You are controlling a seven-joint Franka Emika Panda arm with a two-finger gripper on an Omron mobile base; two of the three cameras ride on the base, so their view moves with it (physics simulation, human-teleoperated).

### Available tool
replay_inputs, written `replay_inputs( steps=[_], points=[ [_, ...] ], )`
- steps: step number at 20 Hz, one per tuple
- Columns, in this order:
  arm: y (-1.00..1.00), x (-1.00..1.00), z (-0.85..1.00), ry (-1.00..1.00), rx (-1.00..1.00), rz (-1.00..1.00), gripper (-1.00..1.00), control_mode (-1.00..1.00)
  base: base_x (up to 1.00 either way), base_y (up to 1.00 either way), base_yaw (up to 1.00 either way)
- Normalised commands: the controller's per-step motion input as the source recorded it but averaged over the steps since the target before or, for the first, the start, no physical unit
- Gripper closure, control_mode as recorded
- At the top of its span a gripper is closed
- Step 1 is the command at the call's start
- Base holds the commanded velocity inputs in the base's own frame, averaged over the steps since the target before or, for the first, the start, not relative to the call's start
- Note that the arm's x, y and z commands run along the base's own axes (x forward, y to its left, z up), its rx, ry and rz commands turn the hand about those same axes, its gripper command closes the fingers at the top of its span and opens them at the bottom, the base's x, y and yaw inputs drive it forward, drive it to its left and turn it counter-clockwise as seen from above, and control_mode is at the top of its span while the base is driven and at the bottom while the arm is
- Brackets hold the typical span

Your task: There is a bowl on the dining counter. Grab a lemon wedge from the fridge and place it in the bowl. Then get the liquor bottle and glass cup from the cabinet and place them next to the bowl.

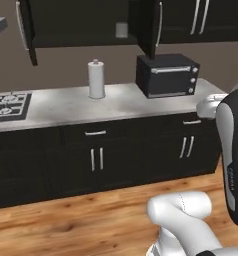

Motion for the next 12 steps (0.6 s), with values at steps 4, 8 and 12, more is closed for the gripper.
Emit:
replay_inputs(
  steps=[4,8,12],
  points=[
    [0.00,0.00,0.00,0.00,0.00,0.00,-1.00,1.00,0.50,1.00,-0.22],
    [0.00,0.00,0.00,0.00,0.00,0.00,-1.00,1.00,0.87,0.77,-0.13],
    [0.00,0.00,0.00,0.00,0.00,0.00,-1.00,1.00,1.00,0.35,-0.01]
  ],
)
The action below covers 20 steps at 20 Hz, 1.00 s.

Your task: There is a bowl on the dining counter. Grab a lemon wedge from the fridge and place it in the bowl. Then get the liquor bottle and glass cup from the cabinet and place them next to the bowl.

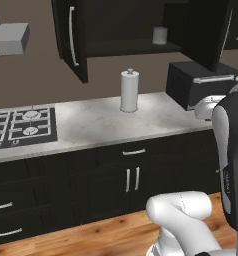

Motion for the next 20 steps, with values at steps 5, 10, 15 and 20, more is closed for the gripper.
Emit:
replay_inputs(
  steps=[5,10,15,20],
  points=[
    [0.00,0.00,0.00,0.00,0.00,0.00,-1.00,1.00,1.00,0.01,0.15],
    [0.00,0.00,0.00,0.00,0.00,0.00,-1.00,1.00,0.99,0.00,0.29],
    [0.00,0.00,0.00,0.00,0.00,0.00,-1.00,1.00,0.66,-0.08,0.13],
    [0.00,0.00,0.00,0.00,0.00,0.00,-1.00,1.00,0.42,-0.54,0.00]
  ],
)
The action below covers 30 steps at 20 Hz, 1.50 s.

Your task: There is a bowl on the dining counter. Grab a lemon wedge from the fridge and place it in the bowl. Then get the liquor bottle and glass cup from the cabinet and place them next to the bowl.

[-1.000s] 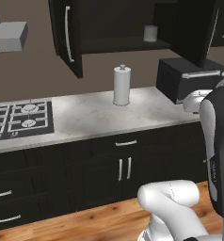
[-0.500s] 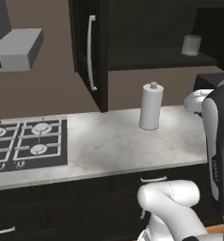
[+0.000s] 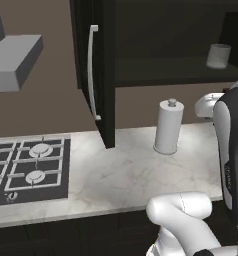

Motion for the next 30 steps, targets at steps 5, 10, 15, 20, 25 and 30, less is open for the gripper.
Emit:
replay_inputs(
  steps=[5,10,15,20,25,30],
  points=[
    [0.00,0.00,0.00,0.00,0.00,0.00,-1.00,1.00,0.47,-0.46,0.00],
    [0.00,0.00,0.00,0.00,0.00,0.00,-1.00,1.00,0.85,-0.27,0.00],
    [0.00,0.00,0.00,0.00,0.00,0.00,-1.00,1.00,0.91,-0.34,0.00],
    [-0.09,0.14,0.12,0.00,0.00,0.00,-1.00,-1.00,0.25,-0.06,0.00],
    [-0.03,0.02,0.82,-0.16,-0.01,0.00,-1.00,-1.00,0.00,0.00,0.00],
    [0.00,0.09,0.66,-0.20,-0.08,0.00,-1.00,-1.00,0.00,0.00,0.00]
  ],
)
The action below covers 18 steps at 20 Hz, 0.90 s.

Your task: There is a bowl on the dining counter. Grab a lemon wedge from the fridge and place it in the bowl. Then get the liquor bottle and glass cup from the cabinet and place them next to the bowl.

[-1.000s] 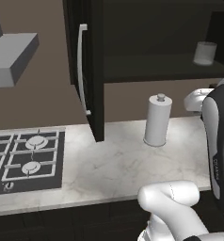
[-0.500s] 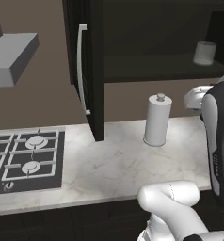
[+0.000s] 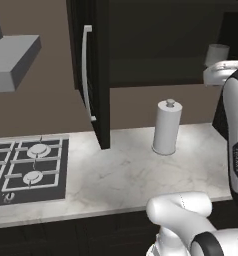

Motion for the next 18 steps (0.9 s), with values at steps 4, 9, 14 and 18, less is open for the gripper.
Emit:
replay_inputs(
  steps=[4,9,14,18],
  points=[
    [-0.08,0.59,0.17,-0.03,-0.12,0.00,-1.00,-1.00,0.00,0.00,0.00],
    [-0.28,0.70,0.00,0.00,-0.13,0.00,-1.00,-1.00,0.00,0.00,0.00],
    [-0.40,0.60,-0.06,0.00,-0.11,0.00,-1.00,-1.00,0.00,0.00,0.00],
    [-0.37,0.55,-0.19,0.00,-0.12,0.00,-1.00,-1.00,0.00,0.00,0.00]
  ],
)
